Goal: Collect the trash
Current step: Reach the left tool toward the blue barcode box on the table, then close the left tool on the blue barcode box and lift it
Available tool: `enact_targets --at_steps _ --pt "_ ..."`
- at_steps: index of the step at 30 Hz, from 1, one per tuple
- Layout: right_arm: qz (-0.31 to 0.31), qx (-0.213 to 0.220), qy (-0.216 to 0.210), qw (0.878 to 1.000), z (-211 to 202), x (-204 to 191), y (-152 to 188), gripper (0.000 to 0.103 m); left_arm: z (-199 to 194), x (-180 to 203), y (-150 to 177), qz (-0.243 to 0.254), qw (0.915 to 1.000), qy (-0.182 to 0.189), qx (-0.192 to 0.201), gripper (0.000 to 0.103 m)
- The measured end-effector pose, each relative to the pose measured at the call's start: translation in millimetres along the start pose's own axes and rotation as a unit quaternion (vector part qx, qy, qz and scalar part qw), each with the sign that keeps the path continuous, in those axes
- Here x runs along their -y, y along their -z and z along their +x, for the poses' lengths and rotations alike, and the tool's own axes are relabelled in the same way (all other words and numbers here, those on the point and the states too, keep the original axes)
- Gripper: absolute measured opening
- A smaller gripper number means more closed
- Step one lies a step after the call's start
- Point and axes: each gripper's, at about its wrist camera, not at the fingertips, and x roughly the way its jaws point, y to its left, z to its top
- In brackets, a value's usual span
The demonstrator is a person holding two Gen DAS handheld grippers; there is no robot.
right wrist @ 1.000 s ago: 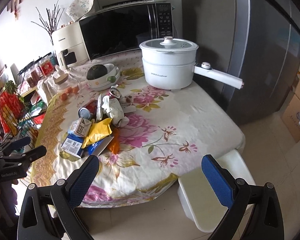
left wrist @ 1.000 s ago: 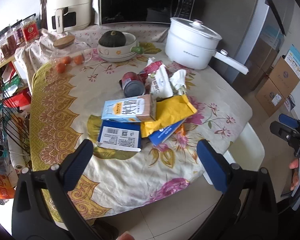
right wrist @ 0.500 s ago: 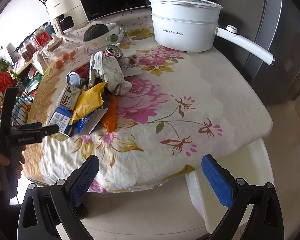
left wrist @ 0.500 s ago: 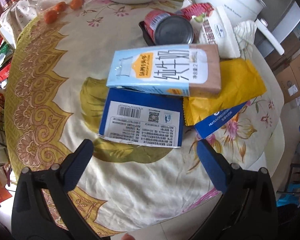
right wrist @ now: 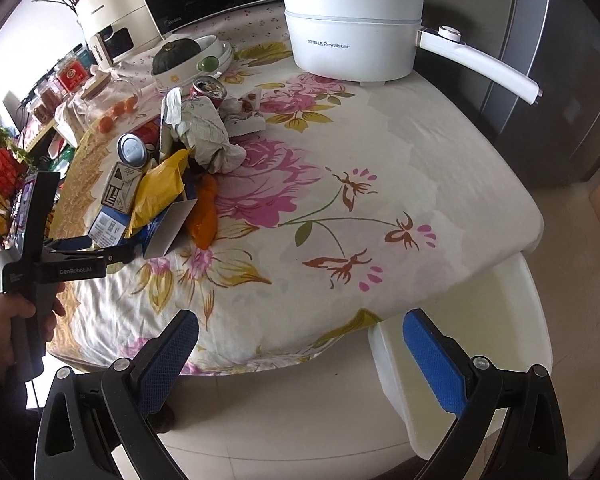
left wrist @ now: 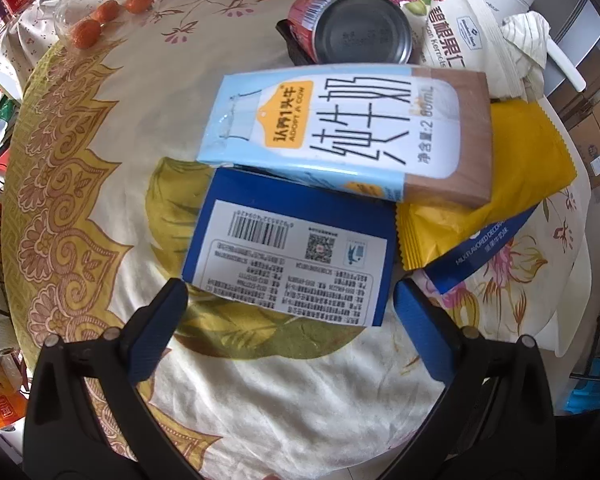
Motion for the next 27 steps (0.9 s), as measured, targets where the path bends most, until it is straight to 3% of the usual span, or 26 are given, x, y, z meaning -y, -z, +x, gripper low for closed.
enact_targets --at_steps 4,8,11,16,19,21,23,25,27 --pt "-0.006 -0.001 0.003 1.000 1.7 -3.7 -0.8 0.103 -1.7 -10.1 -1.2 -0.013 0.9991 0.039 0.003 0.077" --pt "-0.013 -0.001 0.006 1.000 5.1 -12.4 -3.1 0.103 -7.6 -11.0 3.0 -0.001 0.9987 0.051 0.001 0.050" --pt "-0.017 -0.004 0.007 1.000 10.3 -20.6 -5.0 0.103 -14.2 -12.0 12.3 0.006 0.9985 0.055 -0.002 0.042" --pt "-0.020 -0.011 -0.006 1.000 18.3 -39.5 -9.4 0.103 -17.4 -41.3 13.9 -0.007 0.9997 0.008 -0.023 0.042" --pt "-0.028 -0.012 -0.013 0.999 20.2 -50.4 -10.1 0.103 -15.9 -64.6 12.8 -0.040 0.9985 -0.015 -0.034 0.047" --pt "-0.034 -0.012 -0.014 0.999 21.4 -54.8 -10.2 0.103 -19.1 -73.0 8.4 -0.062 0.9978 -0.010 -0.022 0.055" --pt "-0.036 -0.013 -0.012 0.999 23.1 -56.0 -10.0 0.103 -25.7 -72.0 4.6 -0.069 0.9976 0.010 -0.005 0.072" --pt "-0.033 -0.015 -0.010 0.999 24.7 -54.3 -10.8 0.103 -30.6 -69.4 4.6 -0.069 0.9972 0.029 0.005 0.079" --pt "-0.028 -0.015 -0.008 0.999 25.5 -51.0 -11.8 0.103 -29.1 -67.7 11.2 -0.068 0.9972 0.032 0.010 0.079"
